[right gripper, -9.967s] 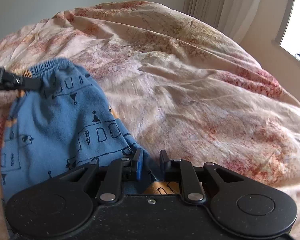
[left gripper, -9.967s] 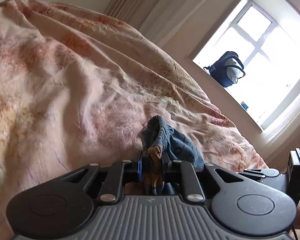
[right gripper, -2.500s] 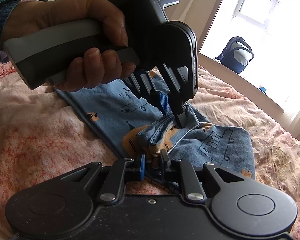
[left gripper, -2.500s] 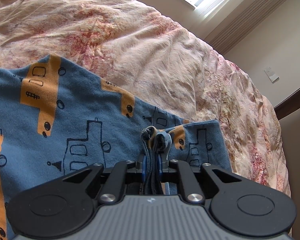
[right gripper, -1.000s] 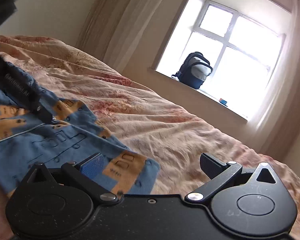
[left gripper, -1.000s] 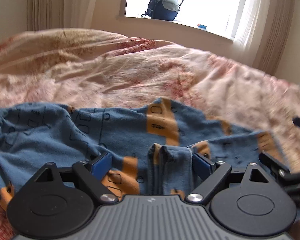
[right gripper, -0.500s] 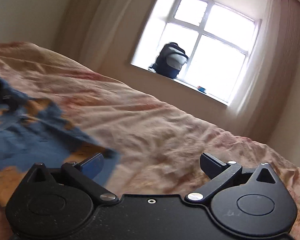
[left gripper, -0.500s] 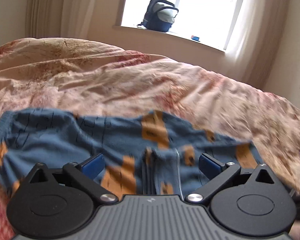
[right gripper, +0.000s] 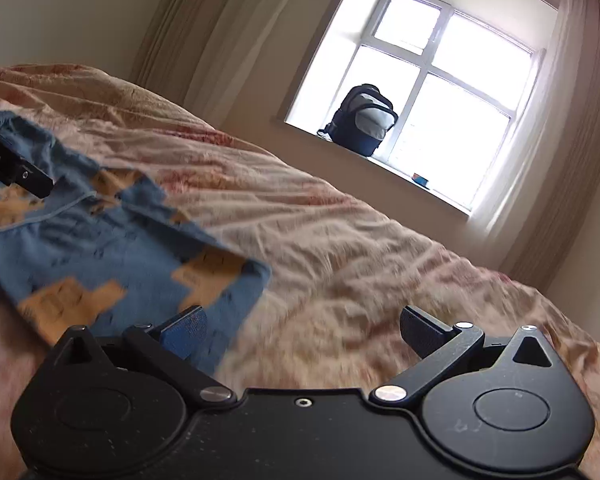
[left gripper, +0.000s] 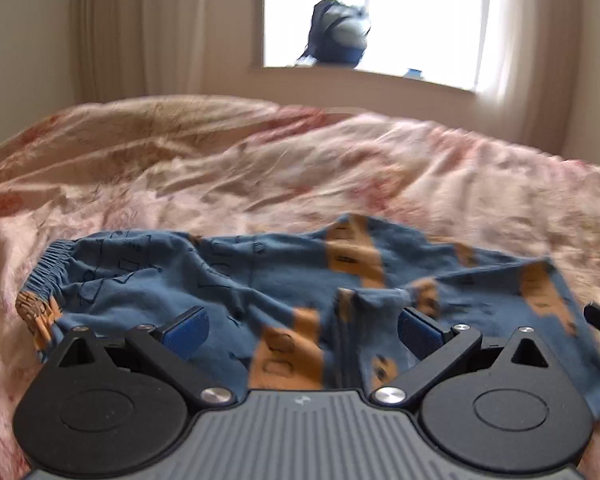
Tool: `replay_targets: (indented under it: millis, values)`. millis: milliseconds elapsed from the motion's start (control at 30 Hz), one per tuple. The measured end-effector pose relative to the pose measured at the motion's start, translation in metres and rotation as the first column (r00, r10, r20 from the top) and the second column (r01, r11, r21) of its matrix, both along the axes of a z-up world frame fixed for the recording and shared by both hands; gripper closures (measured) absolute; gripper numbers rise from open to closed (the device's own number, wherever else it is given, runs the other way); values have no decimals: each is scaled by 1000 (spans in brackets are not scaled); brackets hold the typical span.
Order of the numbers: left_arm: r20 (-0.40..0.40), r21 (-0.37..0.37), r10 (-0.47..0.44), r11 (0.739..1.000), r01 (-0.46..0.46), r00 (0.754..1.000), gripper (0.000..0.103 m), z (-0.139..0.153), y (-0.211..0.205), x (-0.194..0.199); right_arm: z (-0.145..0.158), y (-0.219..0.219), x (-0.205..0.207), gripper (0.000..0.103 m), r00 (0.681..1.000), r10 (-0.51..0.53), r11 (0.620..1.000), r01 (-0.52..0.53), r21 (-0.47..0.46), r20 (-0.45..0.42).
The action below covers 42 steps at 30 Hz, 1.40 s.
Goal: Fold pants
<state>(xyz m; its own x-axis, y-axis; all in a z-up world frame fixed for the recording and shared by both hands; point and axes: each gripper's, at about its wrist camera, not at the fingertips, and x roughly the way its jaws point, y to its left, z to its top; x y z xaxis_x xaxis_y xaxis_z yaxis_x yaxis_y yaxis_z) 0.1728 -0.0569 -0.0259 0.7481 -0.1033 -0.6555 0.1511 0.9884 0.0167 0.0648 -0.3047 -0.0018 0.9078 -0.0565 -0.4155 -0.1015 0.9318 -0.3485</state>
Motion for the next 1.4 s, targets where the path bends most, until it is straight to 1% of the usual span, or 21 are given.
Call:
replay_targets:
  millis: [67, 167, 233, 267, 333, 367, 433, 567, 667, 733, 800, 833, 933, 1033, 1100, 1167, 1200, 1233, 1300, 1367, 1400]
  values:
    - [-46, 51, 23, 998, -21, 999, 0, -12, -4, 20, -1, 8, 24, 1, 997, 74, 997, -74, 33, 3]
    - [-51, 10, 26, 1000, -25, 998, 0, -22, 2, 26, -11, 18, 62, 1, 992, 121, 992, -120, 42, -34]
    - [-39, 16, 3, 1000, -2, 999, 0, -24, 5, 23, -27, 15, 89, 1, 993, 60, 998, -61, -10, -102]
    - [-34, 25, -10, 1000, 11, 999, 0, -23, 5, 21, -33, 7, 98, 1, 992, 32, 999, -33, -3, -123]
    - [-34, 20, -20, 1000, 20, 999, 0, -18, 8, 17, -32, -14, 100, 1, 991, -6, 996, 17, 87, -130]
    - [-38, 11, -16, 1000, 16, 999, 0, -14, 10, 15, -27, -18, 95, 1, 993, -50, 995, 59, 83, -111]
    - [-56, -12, -1, 1000, 0, 998, 0, -6, 15, 10, -15, -20, 74, 1, 996, -62, 996, 65, 58, -58]
    - [-62, -64, -26, 998, 22, 998, 0, -2, 28, -19, 0, -8, 14, 1, 998, 31, 993, -25, 115, -56]
    - [-47, -55, 15, 998, -18, 999, 0, -3, 33, -47, -15, 8, -22, 1, 994, 82, 994, -76, 81, -78]
    - [-50, 11, 49, 999, -49, 998, 0, -7, 32, -54, -35, 13, -35, 1, 994, 60, 998, -59, 7, -92]
    - [-90, 121, 79, 990, -67, 993, 0, -15, 30, -48, -34, 6, -40, 1, 996, 27, 999, -23, 45, -81]
    - [-101, 116, 90, 990, -78, 991, 0, -13, 34, -46, -27, 3, -39, 1, 998, 8, 998, -4, 63, -70]
    - [-122, -16, 129, 991, -131, 984, 0, 8, 54, -44, -2, 5, -31, 1, 1000, 11, 998, -12, 57, 20]
    - [-156, -106, 125, 984, -143, 980, 0, 22, 78, -42, 8, 18, -6, 1, 998, 66, 996, -67, 64, 12]
    - [-178, -98, 136, 983, -155, 975, 0, 25, 96, -39, 3, 29, 16, 1, 993, 110, 990, -105, 97, -48]
    - [-162, -49, 175, 981, -185, 971, 0, 24, 112, -37, -17, 37, 45, 1, 977, 142, 986, -126, 106, -157]
    - [-146, -25, 208, 976, -214, 967, 0, 23, 119, -36, -28, 40, 55, 1, 970, 132, 989, -114, 96, -204]
    - [-132, -14, 243, 969, -247, 961, 0, 21, 126, -35, -28, 38, 61, 1, 972, 115, 988, -91, 123, -204]
    - [-105, -62, 277, 957, -284, 955, 0, 18, 137, -37, -10, 33, 59, 1, 990, 78, 985, -59, 161, -121]
    - [-83, -192, 291, 934, -301, 953, 0, 14, 144, -41, 8, 35, 58, 1, 997, 74, 986, -70, 152, -20]
    - [-79, -252, 297, 917, -307, 952, 0, 12, 145, -41, 13, 39, 63, 1, 997, 79, 987, -77, 141, -13]
